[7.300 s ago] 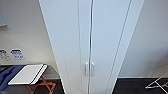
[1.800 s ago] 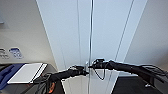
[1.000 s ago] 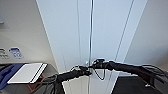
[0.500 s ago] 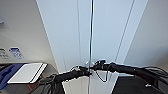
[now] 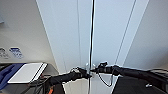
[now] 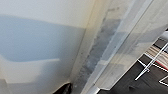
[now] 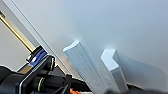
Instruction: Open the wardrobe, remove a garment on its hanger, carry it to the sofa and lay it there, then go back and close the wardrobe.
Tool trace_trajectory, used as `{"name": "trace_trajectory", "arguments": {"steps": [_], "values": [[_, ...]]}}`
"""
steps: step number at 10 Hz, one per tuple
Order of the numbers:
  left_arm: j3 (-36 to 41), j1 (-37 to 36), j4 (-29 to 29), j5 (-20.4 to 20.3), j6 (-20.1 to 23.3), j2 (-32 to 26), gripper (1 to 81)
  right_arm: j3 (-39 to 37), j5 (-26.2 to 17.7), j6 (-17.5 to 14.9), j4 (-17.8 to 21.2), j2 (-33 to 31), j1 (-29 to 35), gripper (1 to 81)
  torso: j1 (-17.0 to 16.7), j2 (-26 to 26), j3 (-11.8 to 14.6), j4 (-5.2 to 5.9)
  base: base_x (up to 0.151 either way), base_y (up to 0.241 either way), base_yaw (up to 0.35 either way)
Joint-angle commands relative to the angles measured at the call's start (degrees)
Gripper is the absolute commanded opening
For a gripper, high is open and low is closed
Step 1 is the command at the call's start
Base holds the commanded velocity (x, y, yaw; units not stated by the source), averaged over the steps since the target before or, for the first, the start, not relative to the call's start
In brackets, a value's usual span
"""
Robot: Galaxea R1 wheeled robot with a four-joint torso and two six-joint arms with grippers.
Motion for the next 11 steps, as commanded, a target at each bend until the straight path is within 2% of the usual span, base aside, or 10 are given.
{"name": "trace_trajectory", "arguments": {"steps": [1,5,7,11], "values": [[24.34,-1.28,-0.69,-1.58,0.09,-2.41,81.1,8.07,-1.79,0.72,1.49,2.55,5.5,81.1,0.0,0.0,0.0,0.0,0.0,0.0,0.0],[39.17,5.05,2.39,-1.22,0.17,-13.02,81.1,15.06,-2.15,-0.07,1.14,0.09,2.17,81.1,0.0,0.0,0.0,0.02,0.0,0.0,0.0],[44.62,5.93,2.57,-1.48,0.09,-16.11,81.1,19.98,-2.23,-0.07,0.27,0.01,-0.29,81.1,0.0,0.0,0.0,0.02,0.0,0.0,0.0],[52.55,9.53,3.79,-1.75,0.17,-22.98,81.1,30.29,-2.23,-0.07,-2.63,-7.72,-5.66,81.1,0.02,0.0,0.02,0.02,0.0,0.0,0.0]]}}
